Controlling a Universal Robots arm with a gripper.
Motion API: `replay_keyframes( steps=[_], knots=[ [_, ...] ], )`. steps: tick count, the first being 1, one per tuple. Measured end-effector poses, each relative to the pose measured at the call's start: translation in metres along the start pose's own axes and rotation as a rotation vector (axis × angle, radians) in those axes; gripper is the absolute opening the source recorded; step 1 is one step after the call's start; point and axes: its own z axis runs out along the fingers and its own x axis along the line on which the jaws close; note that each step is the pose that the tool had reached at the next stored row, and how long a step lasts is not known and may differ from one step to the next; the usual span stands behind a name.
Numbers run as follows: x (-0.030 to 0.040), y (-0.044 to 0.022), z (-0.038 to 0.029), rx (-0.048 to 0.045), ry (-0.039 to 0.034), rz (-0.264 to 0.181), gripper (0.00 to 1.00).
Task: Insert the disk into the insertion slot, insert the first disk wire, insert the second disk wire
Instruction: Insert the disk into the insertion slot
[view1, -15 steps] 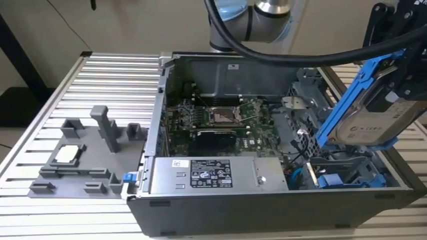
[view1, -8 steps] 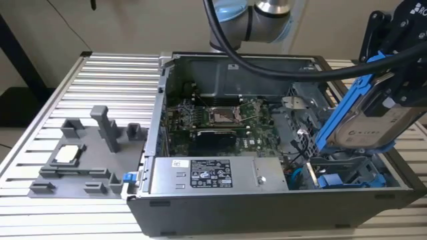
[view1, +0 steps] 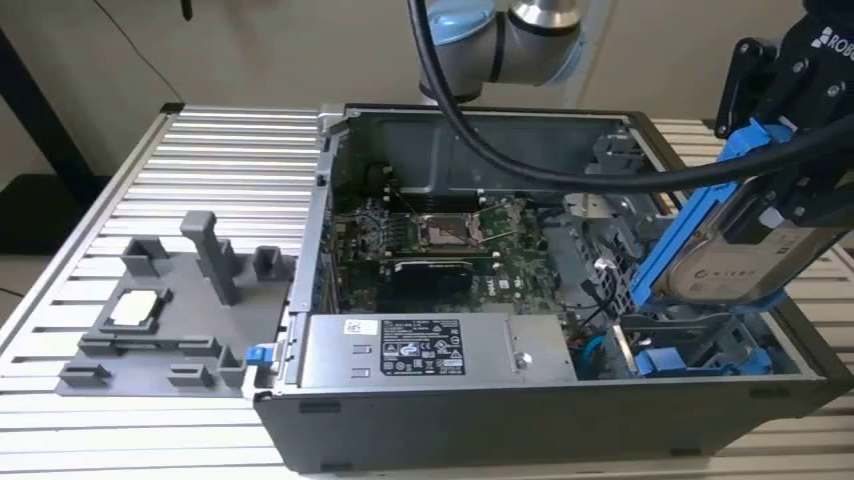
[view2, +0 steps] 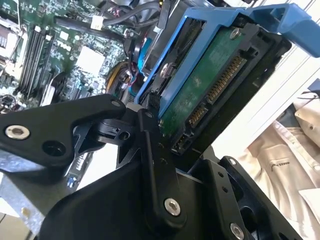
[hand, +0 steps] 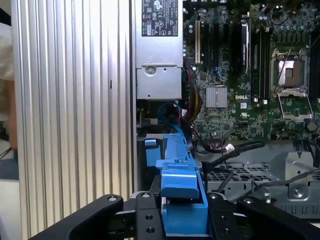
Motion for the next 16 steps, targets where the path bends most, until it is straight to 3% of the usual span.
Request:
replay_keyframes(
  steps=[16],
  knots=[
    [-0.0002,-0.0076,0.0167,0.0,0.0,0.0,0.33]
  ],
)
